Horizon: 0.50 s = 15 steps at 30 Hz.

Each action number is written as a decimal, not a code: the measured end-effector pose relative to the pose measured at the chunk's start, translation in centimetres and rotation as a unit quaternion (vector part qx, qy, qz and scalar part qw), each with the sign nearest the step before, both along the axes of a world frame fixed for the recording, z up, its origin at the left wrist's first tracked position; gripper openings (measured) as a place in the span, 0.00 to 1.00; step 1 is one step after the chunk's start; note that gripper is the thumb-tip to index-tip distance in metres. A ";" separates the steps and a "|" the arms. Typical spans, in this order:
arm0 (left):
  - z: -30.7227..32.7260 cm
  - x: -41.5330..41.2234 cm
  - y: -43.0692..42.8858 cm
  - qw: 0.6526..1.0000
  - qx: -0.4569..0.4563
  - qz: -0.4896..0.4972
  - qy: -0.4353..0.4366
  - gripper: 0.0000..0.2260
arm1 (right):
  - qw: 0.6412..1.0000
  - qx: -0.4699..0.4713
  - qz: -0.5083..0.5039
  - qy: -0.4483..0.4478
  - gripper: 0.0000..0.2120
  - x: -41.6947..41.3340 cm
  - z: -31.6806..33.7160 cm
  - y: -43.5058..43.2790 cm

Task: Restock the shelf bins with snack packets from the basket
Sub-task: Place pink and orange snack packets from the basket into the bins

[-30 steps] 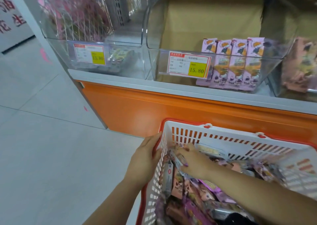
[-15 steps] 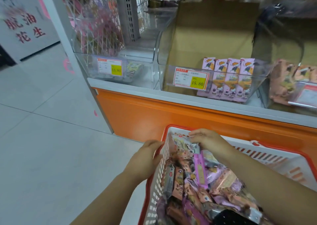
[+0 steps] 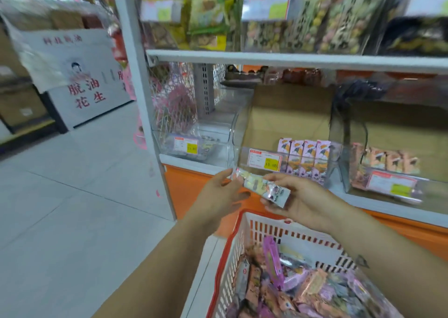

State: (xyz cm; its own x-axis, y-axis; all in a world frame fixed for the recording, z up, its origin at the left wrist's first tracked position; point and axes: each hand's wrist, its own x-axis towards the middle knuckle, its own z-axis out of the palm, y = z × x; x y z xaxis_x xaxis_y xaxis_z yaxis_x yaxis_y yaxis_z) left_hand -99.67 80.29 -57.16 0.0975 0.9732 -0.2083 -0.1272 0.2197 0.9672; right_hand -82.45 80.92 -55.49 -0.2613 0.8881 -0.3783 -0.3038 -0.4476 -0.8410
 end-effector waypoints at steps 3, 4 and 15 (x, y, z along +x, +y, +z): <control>1.5 0.5 -0.3 0.991 0.004 0.066 -0.115 0.19 | 0.992 0.084 0.012 -0.097 0.09 -0.7 1.6 -0.4; 1.8 0.5 -0.4 0.988 0.011 0.086 -0.131 0.18 | 0.973 0.144 0.019 -0.182 0.08 -0.8 2.1 -0.5; 2.9 -1.8 2.1 0.954 0.100 0.217 -0.181 0.09 | 0.727 0.431 0.099 -0.525 0.19 -7.3 7.2 1.8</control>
State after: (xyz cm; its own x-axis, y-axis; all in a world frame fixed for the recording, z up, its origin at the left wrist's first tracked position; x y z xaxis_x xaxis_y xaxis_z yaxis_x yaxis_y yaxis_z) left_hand -101.47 82.37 -54.26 -0.2933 0.9550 -0.0436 -0.4982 -0.1137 0.8596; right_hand -89.72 82.76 -48.31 -0.3855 0.8975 0.2141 0.7072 0.4364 -0.5562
